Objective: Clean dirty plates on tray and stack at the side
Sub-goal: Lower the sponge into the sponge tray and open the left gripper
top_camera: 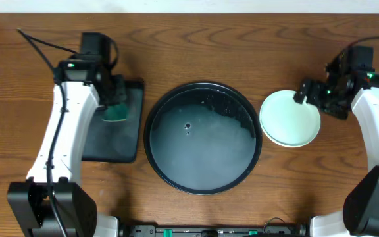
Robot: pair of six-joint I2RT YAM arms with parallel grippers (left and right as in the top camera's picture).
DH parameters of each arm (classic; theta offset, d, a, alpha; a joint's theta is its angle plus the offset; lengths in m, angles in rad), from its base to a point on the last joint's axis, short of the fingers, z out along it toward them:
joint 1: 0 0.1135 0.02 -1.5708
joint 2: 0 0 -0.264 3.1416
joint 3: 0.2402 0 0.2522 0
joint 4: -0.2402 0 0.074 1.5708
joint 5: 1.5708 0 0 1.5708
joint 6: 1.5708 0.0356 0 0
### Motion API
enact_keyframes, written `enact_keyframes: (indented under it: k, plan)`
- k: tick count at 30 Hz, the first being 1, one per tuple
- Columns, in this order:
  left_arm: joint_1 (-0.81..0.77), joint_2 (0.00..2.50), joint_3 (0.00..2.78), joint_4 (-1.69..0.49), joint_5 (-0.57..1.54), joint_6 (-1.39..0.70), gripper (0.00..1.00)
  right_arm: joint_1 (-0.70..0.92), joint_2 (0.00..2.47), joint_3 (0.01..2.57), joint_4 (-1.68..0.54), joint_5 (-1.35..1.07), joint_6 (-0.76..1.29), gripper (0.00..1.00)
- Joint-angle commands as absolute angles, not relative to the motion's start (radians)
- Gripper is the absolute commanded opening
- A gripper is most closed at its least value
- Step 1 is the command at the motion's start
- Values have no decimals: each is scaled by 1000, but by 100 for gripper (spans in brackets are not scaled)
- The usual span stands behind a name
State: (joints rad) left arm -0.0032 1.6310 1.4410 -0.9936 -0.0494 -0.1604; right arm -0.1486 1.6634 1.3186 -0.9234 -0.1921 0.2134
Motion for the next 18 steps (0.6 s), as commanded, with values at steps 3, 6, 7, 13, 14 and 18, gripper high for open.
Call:
enact_keyframes:
  k: [3,6,7,13,14,18]
  plan:
    - [69,1698,1410,-946,-64,-19,8,-91,1642,1346,-932,-262,162,99]
    - [85,1778,1410,-936,-64,-18,7,-57,1642,1346,-934,-247,156,99]
    - [85,1803,1410,-936,-64,-14,7,-49,1642,1346,-934,-240,155,99]
    - [85,1947,1410,-927,-64,-10,8,-30,1642,1345,-934,-233,150,99]
    - [85,1969,1410,-925,-64,-10,8,-30,1642,1345,-935,-233,150,99]
    - [85,2006,1410,-921,-64,-11,15,-30,1642,1345,-940,-233,147,99]
